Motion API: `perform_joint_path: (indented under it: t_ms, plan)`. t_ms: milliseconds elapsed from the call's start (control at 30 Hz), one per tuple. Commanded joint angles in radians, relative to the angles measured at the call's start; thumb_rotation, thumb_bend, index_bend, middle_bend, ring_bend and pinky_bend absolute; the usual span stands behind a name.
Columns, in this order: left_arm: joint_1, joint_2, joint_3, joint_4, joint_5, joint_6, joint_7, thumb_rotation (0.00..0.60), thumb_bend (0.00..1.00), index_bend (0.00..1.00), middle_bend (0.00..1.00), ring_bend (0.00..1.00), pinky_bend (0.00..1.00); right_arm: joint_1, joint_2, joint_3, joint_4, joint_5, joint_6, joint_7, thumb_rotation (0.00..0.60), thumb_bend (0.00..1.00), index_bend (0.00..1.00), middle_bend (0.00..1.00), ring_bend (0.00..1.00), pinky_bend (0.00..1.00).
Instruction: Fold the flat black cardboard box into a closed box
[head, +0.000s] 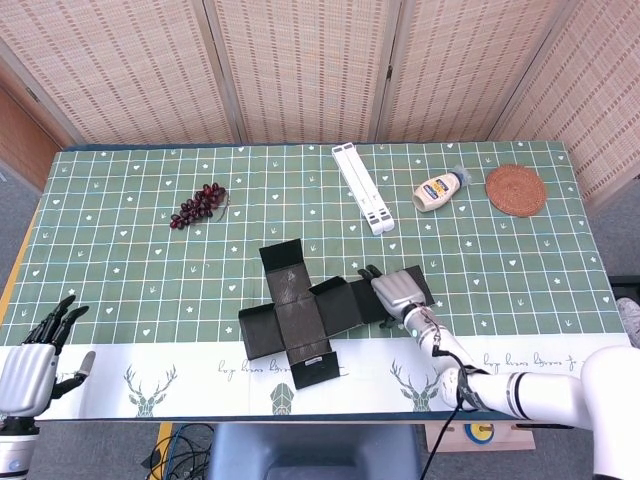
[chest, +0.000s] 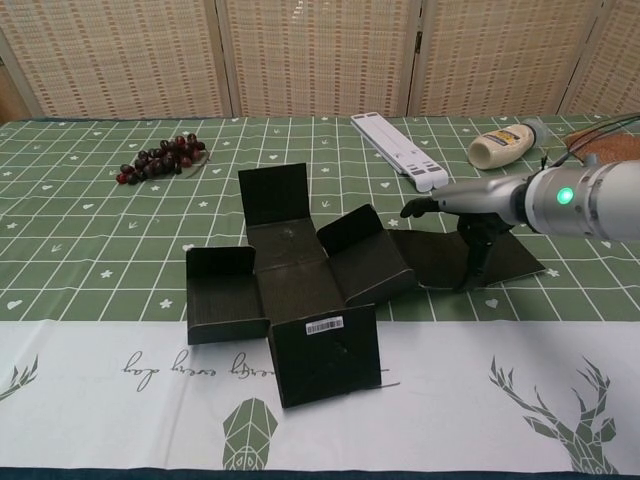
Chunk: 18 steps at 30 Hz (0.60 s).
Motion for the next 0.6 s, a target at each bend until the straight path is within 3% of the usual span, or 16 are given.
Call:
perform_joint_path:
  t_ms: [33,233,433,533,600]
  plan:
    - [0.001,-0.001,-0.001,0.002,-0.001,0.000,-0.001,0.600,0.36,0.16,0.09,0.15,0.29,0.025,-0.018,-0.012,0.023,0.020,-0.010,-0.009,0.600,0.19,0.00,0.03,0.69,0.96]
    - [0.002,-0.004,-0.003,0.007,-0.004,-0.005,-0.002,0.600,0.36,0.16,0.09,0.15,0.29,0.070,-0.050,-0.035,0.060,0.063,-0.022,-0.025,0.600,0.22,0.00,0.05,0.70,0.96]
    - [-0.034,-0.015,-0.024,0.046,0.012,-0.032,-0.002,0.600,0.36,0.19,0.09,0.16,0.29,0.084,-0.058,-0.046,0.069,0.064,-0.010,-0.013,0.600,0.30,0.05,0.16,0.74,0.97]
    - [-0.082,-0.038,-0.048,0.100,0.038,-0.058,0.004,0.600,0.36,0.27,0.15,0.31,0.32,0.081,-0.057,-0.047,0.066,0.035,-0.005,0.004,0.600,0.31,0.09,0.18,0.75,0.97]
    - [-0.126,-0.067,-0.065,0.155,0.056,-0.087,0.017,0.600,0.36,0.33,0.25,0.43,0.44,0.074,-0.060,-0.050,0.067,0.004,0.005,0.017,0.600,0.31,0.09,0.18,0.75,0.97]
